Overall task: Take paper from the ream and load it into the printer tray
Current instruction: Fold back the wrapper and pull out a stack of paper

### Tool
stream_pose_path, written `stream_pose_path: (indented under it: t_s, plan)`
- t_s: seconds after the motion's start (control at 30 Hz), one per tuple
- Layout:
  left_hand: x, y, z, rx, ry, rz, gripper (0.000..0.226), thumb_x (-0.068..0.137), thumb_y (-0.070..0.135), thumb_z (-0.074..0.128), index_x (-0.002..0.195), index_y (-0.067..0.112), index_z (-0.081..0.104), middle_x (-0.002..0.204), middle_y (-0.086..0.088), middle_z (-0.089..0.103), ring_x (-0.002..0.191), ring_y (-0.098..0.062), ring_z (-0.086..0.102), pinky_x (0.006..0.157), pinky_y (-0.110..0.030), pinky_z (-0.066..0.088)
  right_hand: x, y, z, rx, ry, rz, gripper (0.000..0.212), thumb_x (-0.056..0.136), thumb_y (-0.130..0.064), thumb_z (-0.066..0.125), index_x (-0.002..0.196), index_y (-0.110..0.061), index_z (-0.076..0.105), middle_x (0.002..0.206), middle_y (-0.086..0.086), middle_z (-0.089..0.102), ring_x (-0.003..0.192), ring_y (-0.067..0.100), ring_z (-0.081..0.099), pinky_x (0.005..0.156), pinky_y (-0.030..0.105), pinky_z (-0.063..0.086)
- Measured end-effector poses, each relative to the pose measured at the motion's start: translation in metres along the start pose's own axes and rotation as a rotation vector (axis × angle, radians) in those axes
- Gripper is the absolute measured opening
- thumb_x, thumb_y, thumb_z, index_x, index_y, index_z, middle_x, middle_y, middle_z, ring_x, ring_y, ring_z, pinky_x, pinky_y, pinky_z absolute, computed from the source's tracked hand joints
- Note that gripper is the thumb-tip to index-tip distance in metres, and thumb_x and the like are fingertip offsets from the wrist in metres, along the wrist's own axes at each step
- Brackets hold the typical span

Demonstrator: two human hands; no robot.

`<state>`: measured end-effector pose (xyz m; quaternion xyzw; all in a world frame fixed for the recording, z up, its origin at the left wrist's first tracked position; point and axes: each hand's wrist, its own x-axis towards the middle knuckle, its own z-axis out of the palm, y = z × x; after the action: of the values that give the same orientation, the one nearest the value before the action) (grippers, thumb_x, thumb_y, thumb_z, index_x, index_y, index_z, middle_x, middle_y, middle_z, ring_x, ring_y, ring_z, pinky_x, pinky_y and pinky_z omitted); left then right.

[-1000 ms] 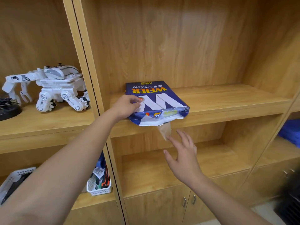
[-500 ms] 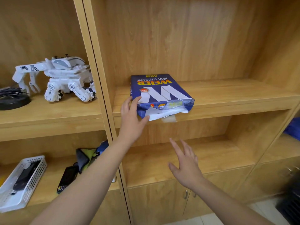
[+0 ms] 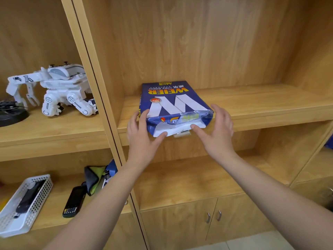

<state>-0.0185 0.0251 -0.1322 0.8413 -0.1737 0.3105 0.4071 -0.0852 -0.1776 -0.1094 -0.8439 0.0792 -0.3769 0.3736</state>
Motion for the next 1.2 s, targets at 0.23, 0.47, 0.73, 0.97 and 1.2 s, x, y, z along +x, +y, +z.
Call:
stream_pose_path:
  t_s: [0.23,0.47,0.73,0.97,1.2]
  plan:
    - [-0.005,0.005,0.02,0.184,0.08,0.002,0.101,0.067,0.047,0.084,0.15,0.027,0.03,0.157,-0.016,0.026,0.144,-0.034,0.027,0.115,-0.048,0.025,0.001,0.026,0.034,-0.135,0.012,0.111,0.112,0.068,-0.061,0.075,0.154,-0.032,0.008,0.165,0.008,0.006,0.151,0.025,0.008,0.114,0.054,0.015]
    - [-0.005,0.005,0.04,0.284,0.169,-0.032,0.098,0.067,0.04,0.086,0.149,0.019,0.037,0.155,-0.023,0.029,0.141,-0.042,0.032,0.111,-0.059,0.027,0.001,0.043,0.057,-0.194,0.049,0.134,0.125,0.062,-0.072,0.072,0.156,-0.022,0.004,0.165,0.008,0.007,0.152,0.026,0.003,0.113,0.056,0.018]
    - [-0.003,0.005,0.048,0.268,0.208,-0.076,0.097,0.07,0.043,0.084,0.148,0.03,0.028,0.156,-0.02,0.029,0.144,-0.037,0.03,0.119,-0.049,0.011,0.004,0.049,0.066,-0.212,0.088,0.142,0.126,0.06,-0.075,0.069,0.156,-0.019,0.008,0.165,0.01,0.01,0.151,0.028,0.004,0.111,0.056,0.02]
    - [-0.009,0.017,0.038,0.165,0.231,-0.052,0.095,0.069,0.042,0.081,0.147,0.031,0.028,0.157,-0.017,0.025,0.145,-0.025,0.026,0.116,-0.051,0.025,0.005,0.053,0.038,-0.052,0.105,0.022,0.115,0.062,-0.063,0.077,0.153,-0.023,0.019,0.159,0.01,0.026,0.146,0.03,0.02,0.111,0.053,0.021]
    - [-0.014,0.029,0.017,0.154,0.271,0.087,0.057,0.075,0.022,0.082,0.125,0.021,0.055,0.146,-0.011,0.035,0.137,-0.024,0.034,0.109,-0.05,0.035,0.036,0.05,-0.008,0.107,0.035,-0.249,0.068,0.07,-0.04,0.077,0.129,-0.022,0.052,0.14,0.006,0.044,0.135,0.027,0.034,0.11,0.045,0.027]
